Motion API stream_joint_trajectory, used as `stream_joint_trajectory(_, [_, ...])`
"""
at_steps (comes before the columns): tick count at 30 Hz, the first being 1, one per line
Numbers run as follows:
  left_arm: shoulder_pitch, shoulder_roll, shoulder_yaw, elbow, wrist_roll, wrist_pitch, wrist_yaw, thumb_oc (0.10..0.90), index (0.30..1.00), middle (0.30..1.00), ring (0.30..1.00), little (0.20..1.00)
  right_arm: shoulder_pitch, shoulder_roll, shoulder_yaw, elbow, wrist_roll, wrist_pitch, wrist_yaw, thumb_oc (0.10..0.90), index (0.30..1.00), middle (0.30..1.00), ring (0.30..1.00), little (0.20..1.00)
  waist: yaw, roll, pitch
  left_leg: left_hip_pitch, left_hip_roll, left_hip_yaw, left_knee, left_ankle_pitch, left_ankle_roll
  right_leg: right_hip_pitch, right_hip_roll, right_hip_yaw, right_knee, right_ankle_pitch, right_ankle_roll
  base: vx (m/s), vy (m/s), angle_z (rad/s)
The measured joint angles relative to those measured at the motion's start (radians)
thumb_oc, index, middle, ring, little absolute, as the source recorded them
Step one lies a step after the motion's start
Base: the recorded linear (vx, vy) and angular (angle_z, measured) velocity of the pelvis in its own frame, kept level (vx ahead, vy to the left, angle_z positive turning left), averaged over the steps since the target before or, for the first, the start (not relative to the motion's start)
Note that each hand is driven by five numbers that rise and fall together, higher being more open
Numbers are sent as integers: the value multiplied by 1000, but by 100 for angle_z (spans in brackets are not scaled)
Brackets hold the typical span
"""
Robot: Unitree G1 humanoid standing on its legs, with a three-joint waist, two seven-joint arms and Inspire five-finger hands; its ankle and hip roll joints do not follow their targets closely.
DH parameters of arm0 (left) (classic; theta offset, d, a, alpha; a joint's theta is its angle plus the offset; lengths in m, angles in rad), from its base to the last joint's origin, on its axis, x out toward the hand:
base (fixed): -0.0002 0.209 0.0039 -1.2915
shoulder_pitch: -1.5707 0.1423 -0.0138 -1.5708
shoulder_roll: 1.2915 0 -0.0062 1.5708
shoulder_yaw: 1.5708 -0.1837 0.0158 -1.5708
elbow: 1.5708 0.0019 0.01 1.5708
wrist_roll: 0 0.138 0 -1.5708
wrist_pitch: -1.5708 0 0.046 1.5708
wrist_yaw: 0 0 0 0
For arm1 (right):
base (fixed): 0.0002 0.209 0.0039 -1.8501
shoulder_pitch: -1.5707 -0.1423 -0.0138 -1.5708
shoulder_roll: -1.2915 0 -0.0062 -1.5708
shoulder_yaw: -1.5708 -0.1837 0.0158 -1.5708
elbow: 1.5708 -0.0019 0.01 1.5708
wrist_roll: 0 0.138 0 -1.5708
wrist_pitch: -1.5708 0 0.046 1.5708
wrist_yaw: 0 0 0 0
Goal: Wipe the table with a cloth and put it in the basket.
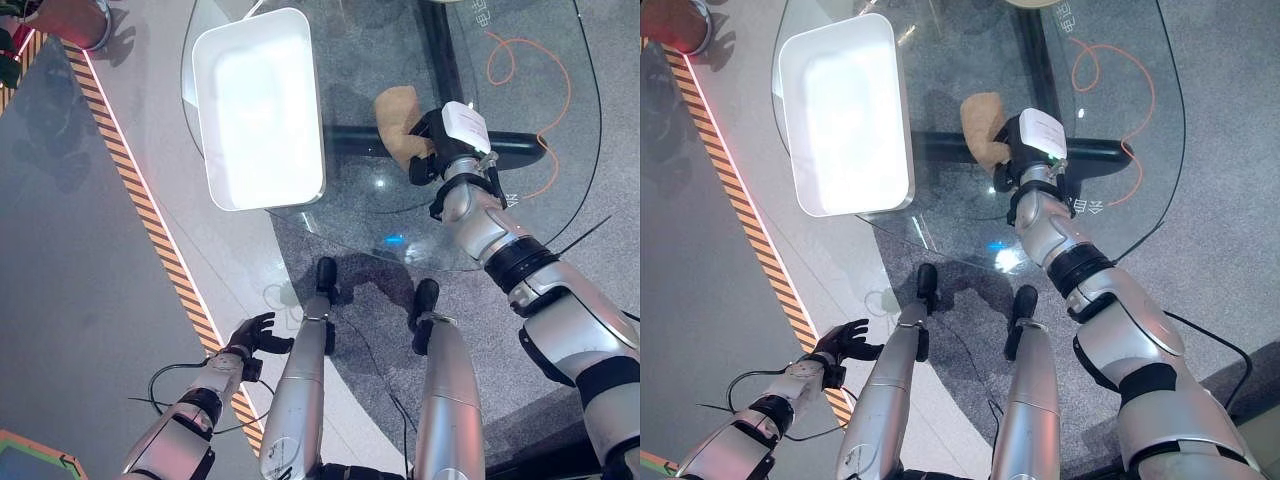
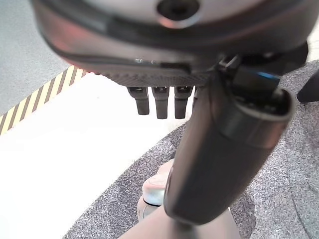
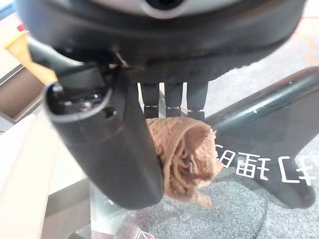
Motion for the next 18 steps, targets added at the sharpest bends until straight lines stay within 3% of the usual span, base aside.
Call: stream_joint_trajectory(18, [0, -4, 0, -2, 0, 6, 1, 800, 900, 900, 900, 900, 2, 5, 37, -15, -18, -10, 43, 100, 300, 300, 300, 200, 0, 4, -3, 0, 0, 0, 0, 0, 0, 0, 0, 0, 1, -1, 0, 0, 0, 0])
